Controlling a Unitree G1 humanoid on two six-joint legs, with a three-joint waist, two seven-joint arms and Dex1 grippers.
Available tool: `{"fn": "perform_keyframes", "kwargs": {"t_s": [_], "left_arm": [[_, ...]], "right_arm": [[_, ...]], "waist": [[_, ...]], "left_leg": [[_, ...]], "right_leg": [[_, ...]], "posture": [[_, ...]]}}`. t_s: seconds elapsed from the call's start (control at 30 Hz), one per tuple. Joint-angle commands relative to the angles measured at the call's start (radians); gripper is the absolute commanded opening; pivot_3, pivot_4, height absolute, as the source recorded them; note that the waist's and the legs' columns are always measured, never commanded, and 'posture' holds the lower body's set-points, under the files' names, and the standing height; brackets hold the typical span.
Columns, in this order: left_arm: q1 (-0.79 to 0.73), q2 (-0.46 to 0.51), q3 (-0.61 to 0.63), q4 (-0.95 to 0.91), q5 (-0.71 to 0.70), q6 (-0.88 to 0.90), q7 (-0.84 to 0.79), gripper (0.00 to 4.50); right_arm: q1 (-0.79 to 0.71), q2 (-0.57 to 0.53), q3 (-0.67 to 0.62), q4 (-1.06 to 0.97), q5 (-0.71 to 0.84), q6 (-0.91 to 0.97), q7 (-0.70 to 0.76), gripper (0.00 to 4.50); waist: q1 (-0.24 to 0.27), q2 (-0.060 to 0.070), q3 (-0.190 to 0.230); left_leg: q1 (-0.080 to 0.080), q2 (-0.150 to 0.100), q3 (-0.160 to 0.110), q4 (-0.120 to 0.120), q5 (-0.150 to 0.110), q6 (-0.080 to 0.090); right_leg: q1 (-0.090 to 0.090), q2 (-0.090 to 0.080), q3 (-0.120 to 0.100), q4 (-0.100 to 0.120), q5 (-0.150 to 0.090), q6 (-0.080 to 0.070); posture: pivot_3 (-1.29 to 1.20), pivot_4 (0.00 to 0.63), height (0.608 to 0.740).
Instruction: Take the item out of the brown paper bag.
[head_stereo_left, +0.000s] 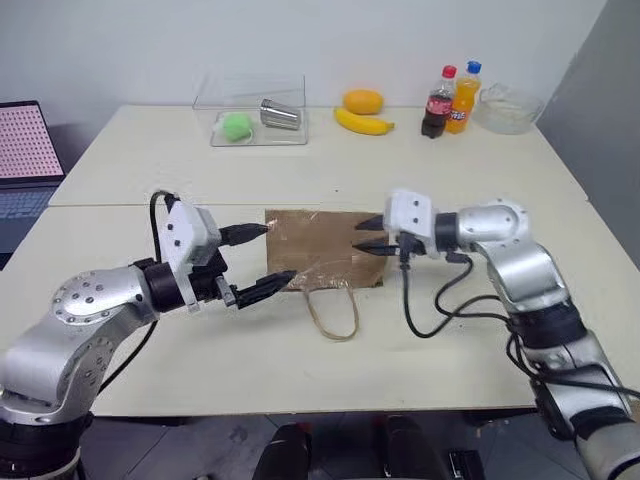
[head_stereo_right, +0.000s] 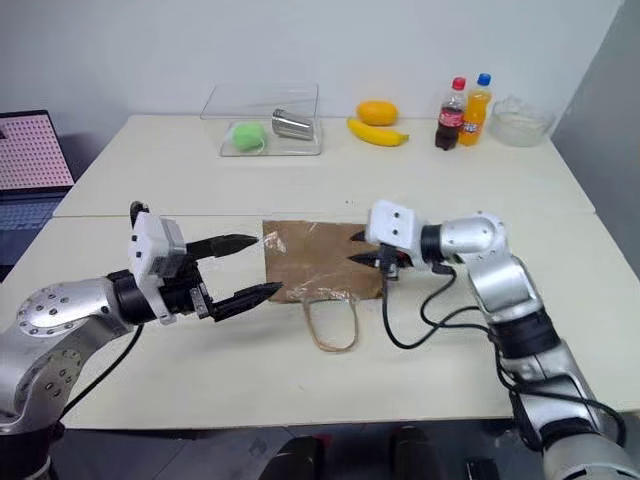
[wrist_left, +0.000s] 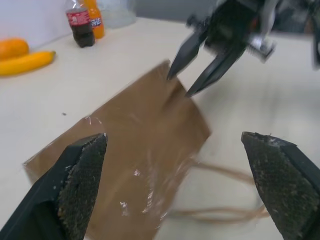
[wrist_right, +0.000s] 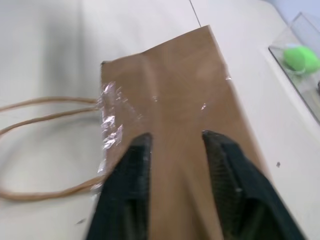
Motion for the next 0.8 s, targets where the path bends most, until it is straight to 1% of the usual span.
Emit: {"fn": "perform_keyframes", "kwargs": {"t_s": [0.03,0.13,0.2,0.27,0.43,0.57,0.8], "left_arm": [[-0.009,0.001,-0.076,0.062,0.136,-0.218,-0.087,4.5],[-0.023,-0.018,-0.146,0.153,0.225,-0.391,-0.146,4.5],[-0.059,-0.043,-0.199,0.26,0.305,-0.533,-0.165,4.5],[-0.095,-0.063,-0.228,0.345,0.351,-0.626,-0.178,4.5],[-0.163,-0.11,-0.264,0.484,0.396,-0.75,-0.181,4.5],[-0.199,-0.166,-0.298,0.545,0.419,-0.795,-0.173,4.5],[-0.243,-0.235,-0.347,0.645,0.488,-0.87,-0.144,4.5]], "right_arm": [[0.101,-0.034,-0.053,-0.218,0.108,0.108,-0.014,3.06],[0.23,-0.054,-0.077,-0.357,0.189,0.19,-0.044,4.09],[0.341,-0.067,-0.088,-0.427,0.186,0.217,-0.105,4.09],[0.413,-0.081,-0.096,-0.471,0.185,0.235,-0.149,4.09],[0.524,-0.104,-0.099,-0.536,0.19,0.26,-0.234,4.09],[0.565,-0.1,-0.088,-0.581,0.211,0.29,-0.283,4.09],[0.57,-0.121,-0.078,-0.602,0.243,0.31,-0.32,4.09]], "waist": [[0.001,0.0,0.0],[0.001,0.0,0.0],[0.004,0.0,0.0],[0.004,0.0,0.0],[0.001,0.0,0.0],[0.001,0.0,0.0],[0.001,0.0,0.0]], "left_leg": [[0.0,0.0,0.0,0.0,0.0,0.0],[0.0,0.001,0.0,-0.001,0.0,0.0],[0.0,0.001,0.0,-0.001,0.0,0.0],[0.0,0.001,0.0,-0.001,0.0,0.0],[0.001,0.001,0.0,0.0,0.0,0.0],[0.001,0.001,0.0,0.0,0.0,0.0],[0.001,0.001,-0.001,0.0,0.0,0.0]], "right_leg": [[0.0,0.0,0.0,0.0,0.0,0.0],[0.0,0.0,0.0,0.0,0.0,0.0],[0.001,0.0,-0.001,0.0,0.0,0.0],[0.001,0.0,-0.001,0.0,0.0,0.0],[0.001,0.0,-0.001,0.001,0.0,0.0],[0.001,0.0,-0.001,0.001,0.0,0.0],[0.001,0.0,-0.002,0.002,-0.001,0.0]], "posture": [[0.0,0.15,0.74],[0.0,0.15,0.74],[0.0,0.15,0.74],[0.0,0.15,0.74],[0.0,0.15,0.74],[0.0,0.15,0.74],[0.0,0.15,0.74]]}}
